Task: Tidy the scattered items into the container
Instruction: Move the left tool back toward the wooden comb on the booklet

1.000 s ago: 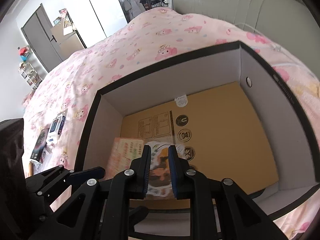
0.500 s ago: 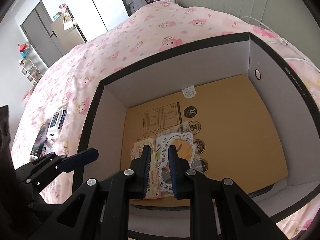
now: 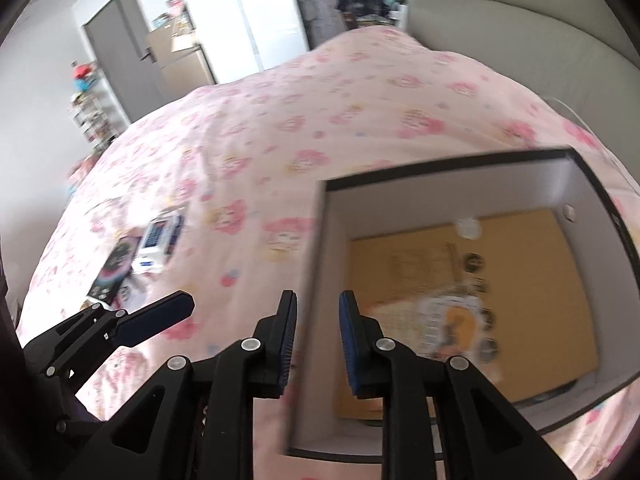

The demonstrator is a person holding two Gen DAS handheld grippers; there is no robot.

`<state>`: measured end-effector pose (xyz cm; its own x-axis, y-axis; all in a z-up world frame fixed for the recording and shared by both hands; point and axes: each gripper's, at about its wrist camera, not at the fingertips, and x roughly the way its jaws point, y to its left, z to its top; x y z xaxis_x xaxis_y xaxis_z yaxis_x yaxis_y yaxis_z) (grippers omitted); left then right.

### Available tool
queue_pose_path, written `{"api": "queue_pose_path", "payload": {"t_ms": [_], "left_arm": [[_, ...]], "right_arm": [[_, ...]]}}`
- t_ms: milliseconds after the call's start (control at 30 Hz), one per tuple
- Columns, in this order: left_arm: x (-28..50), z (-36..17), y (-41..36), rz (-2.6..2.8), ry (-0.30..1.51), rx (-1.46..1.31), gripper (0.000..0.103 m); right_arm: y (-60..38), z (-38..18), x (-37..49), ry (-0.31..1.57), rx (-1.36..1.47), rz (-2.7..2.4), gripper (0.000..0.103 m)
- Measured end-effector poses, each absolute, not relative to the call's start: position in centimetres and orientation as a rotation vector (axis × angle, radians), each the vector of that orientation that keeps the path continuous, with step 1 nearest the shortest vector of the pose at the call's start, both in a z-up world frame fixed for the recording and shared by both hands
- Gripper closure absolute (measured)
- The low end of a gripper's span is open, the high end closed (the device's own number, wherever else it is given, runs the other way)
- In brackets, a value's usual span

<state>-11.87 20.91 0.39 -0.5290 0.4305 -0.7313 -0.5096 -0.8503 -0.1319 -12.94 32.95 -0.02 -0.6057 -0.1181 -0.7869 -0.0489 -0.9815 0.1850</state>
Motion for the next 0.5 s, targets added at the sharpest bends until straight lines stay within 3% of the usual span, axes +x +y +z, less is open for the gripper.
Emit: {"api": "queue_pose_path", "payload": {"t_ms": [500], "left_arm": [[-10.1, -0.7, 4.4, 2.577, 0.104, -1.203, 0.042]], "right_arm": [[15.7, -1.4, -13.8, -0.152, 1.339, -2.572, 0.084]]}}
